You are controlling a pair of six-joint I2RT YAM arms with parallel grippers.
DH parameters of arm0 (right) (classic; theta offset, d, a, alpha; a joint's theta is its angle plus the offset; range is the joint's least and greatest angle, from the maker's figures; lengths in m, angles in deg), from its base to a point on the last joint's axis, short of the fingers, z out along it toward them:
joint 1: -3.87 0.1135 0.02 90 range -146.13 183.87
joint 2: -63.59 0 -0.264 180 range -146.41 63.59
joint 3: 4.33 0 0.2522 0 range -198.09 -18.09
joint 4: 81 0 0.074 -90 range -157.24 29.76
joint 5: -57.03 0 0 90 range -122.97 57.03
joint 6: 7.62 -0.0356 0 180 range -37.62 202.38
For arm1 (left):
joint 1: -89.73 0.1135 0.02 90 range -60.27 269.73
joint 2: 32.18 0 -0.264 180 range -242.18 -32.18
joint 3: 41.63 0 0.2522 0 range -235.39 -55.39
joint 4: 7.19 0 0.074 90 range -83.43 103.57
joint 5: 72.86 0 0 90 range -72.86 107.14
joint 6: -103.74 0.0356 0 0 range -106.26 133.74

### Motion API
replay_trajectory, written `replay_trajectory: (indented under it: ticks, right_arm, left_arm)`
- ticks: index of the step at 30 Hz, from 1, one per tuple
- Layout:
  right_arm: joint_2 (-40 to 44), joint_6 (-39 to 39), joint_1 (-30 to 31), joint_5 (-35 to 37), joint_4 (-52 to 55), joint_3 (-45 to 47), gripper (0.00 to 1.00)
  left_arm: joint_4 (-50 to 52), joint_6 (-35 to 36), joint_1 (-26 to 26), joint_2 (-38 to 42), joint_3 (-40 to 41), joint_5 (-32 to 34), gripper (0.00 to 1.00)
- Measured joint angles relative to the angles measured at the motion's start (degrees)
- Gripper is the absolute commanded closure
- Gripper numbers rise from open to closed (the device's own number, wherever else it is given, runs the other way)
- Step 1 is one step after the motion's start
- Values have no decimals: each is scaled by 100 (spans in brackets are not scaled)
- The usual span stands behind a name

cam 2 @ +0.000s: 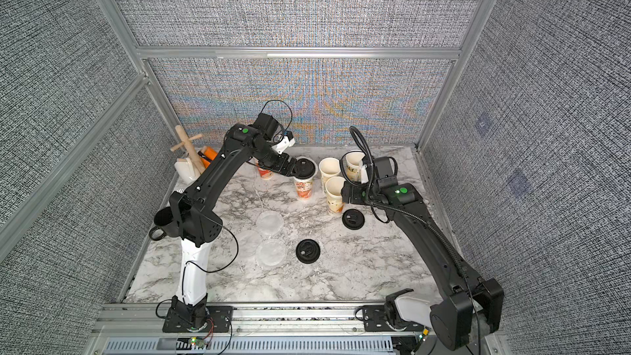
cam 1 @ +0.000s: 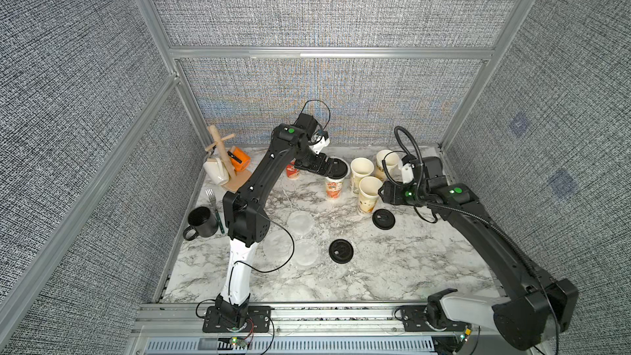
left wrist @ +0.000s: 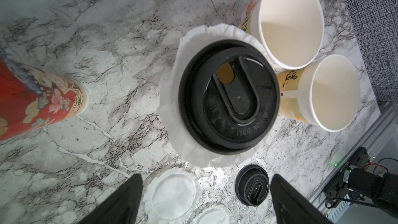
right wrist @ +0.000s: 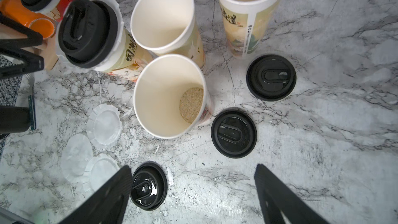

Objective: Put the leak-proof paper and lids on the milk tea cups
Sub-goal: Secure the cup lid on the cup.

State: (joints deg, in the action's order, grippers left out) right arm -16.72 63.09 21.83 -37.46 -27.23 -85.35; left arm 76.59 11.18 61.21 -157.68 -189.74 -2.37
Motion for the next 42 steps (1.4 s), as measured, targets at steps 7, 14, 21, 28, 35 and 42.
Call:
replay_trajectory:
  ticks: [7, 14, 21, 28, 35, 42]
  right_arm:
    - [186, -116, -2, -31, -164, 391, 9]
    - [293, -153, -2, -35, -208, 568, 9]
    - [352, -175, -2, -24, -225, 619, 10]
    - [369, -175, 0, -22, -227, 623, 10]
    - [374, -175, -2, -22, -229, 623, 10]
    - [363, -175, 0, -22, -229, 614, 10]
  left_arm:
    - [-586, -282, -2, -153, 13, 48, 6]
    - [-901, -411, -2, -417, -179, 87, 6]
    - [-973, -470, 0, -549, -203, 140, 6]
    - [-986, -468, 0, -549, -203, 155, 6]
    - [-942, -385, 0, -542, -199, 205, 7]
    - [-887, -348, -2, -476, -149, 306, 7]
